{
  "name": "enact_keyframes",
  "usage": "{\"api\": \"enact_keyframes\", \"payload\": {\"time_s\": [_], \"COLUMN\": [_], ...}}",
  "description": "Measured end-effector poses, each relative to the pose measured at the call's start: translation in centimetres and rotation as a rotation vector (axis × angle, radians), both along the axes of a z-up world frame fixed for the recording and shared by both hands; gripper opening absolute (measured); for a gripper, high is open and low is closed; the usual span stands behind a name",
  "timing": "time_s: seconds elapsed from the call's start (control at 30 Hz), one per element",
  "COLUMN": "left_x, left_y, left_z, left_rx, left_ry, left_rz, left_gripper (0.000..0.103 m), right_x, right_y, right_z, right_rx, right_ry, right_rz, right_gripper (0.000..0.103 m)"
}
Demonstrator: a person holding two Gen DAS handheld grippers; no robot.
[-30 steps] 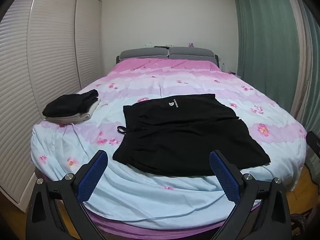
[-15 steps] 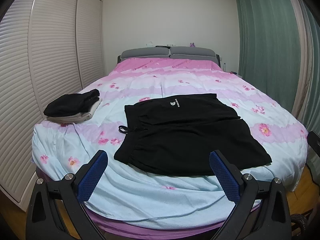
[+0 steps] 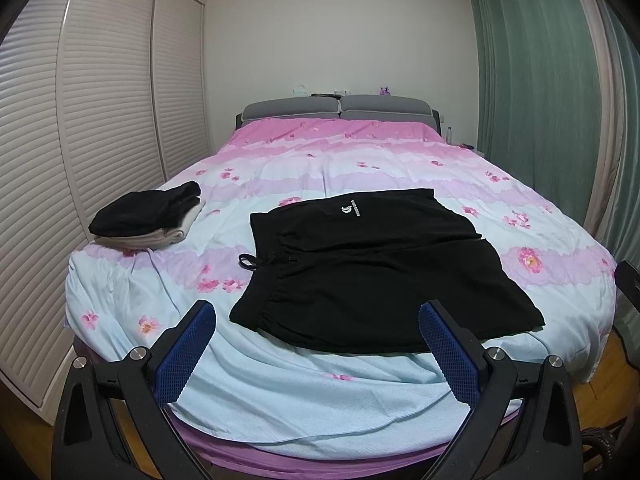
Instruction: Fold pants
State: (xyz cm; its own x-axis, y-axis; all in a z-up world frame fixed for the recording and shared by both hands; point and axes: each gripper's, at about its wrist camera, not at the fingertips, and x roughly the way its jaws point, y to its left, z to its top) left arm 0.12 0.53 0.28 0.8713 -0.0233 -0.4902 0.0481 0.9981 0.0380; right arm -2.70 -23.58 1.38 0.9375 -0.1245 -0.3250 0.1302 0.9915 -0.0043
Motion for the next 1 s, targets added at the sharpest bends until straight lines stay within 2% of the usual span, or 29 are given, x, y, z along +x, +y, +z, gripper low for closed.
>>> {"api": "enact_keyframes", "payload": {"time_s": [1.0], "left_x": [-0.12], "left_y": [-0.14], "left_z": [0.4], "left_rx": [0.008], "left_ry": [-0.005], "left_rz": [-0.009], "left_gripper": [0.103], "right_x": [0.23], "right_y": [0.0], "right_z": [-0.11], "right_rx": [0.0], "right_ry": [0.0], "right_rz": [-0.004], "right_gripper": [0.103]}}
